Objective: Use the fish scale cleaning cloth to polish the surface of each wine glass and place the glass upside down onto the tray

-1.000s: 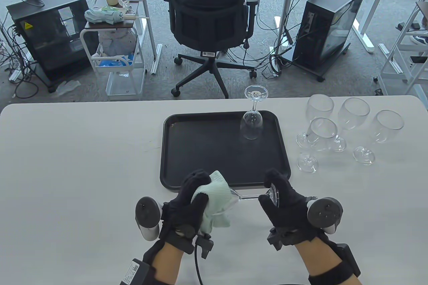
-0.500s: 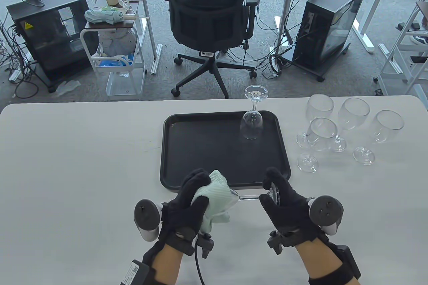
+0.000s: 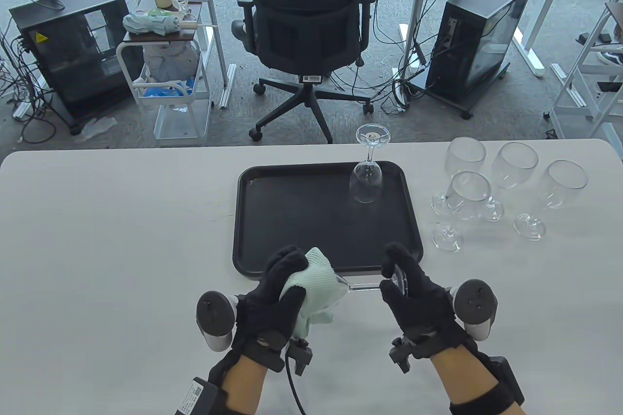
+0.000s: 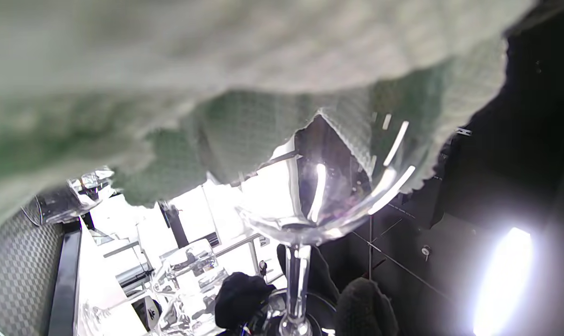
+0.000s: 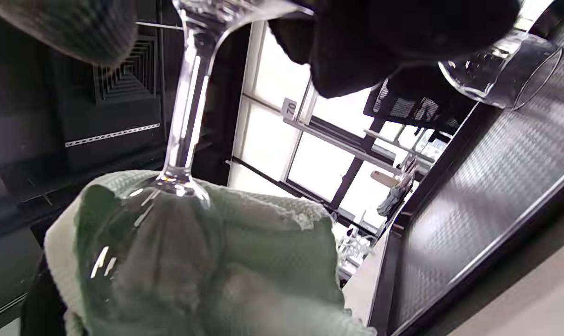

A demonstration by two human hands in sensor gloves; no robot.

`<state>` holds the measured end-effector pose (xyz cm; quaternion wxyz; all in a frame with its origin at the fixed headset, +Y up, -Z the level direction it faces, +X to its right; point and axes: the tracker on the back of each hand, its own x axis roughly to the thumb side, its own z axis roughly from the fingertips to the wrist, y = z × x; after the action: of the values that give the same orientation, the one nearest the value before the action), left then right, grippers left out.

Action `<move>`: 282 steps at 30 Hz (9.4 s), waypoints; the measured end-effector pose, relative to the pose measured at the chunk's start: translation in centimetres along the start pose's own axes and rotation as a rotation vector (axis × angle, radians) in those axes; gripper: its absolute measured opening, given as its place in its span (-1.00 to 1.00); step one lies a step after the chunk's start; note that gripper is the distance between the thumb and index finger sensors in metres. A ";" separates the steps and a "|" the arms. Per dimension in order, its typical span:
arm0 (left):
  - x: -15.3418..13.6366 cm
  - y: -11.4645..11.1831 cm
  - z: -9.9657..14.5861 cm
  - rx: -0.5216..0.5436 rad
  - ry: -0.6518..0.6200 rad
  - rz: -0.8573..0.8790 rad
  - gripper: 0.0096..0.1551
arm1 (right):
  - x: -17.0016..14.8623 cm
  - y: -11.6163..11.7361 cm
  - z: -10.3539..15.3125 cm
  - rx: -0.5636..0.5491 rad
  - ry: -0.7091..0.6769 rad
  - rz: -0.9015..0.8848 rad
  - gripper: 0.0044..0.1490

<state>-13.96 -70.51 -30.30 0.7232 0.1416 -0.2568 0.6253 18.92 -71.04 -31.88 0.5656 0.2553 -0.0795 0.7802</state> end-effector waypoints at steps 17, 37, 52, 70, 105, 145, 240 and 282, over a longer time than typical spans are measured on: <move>-0.5 0.6 0.0 -0.004 0.026 0.057 -0.30 | 1.6 0.3 0.3 -0.065 -0.139 0.222 0.09; -1.1 0.1 0.2 -0.028 0.118 0.141 -0.31 | 2.1 0.1 0.6 -0.104 -0.430 0.500 0.23; -0.8 0.3 0.1 -0.031 0.109 0.152 -0.31 | 2.7 0.2 0.7 -0.098 -0.441 0.514 0.25; -1.1 1.6 -0.2 0.053 0.084 0.172 -0.40 | 4.3 -3.9 -0.8 -0.282 -0.129 0.206 0.07; -1.3 3.1 -0.2 0.077 0.102 0.216 -0.42 | -1.5 9.9 -25.7 0.016 0.386 1.201 0.08; -1.5 3.0 -0.2 0.095 0.117 0.209 -0.43 | -13.3 -11.5 -3.0 -0.430 1.032 0.413 0.17; -1.3 -0.1 0.3 -0.010 0.122 0.121 -0.32 | 0.7 0.0 0.7 -0.073 -0.280 0.390 0.22; -1.3 0.1 0.2 -0.023 0.091 0.101 -0.30 | 0.6 0.2 0.6 -0.028 -0.077 0.215 0.09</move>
<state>-14.18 -71.71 -30.91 0.7032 0.0917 -0.2375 0.6639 18.79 -70.88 -31.06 0.4786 0.2671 -0.1392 0.8248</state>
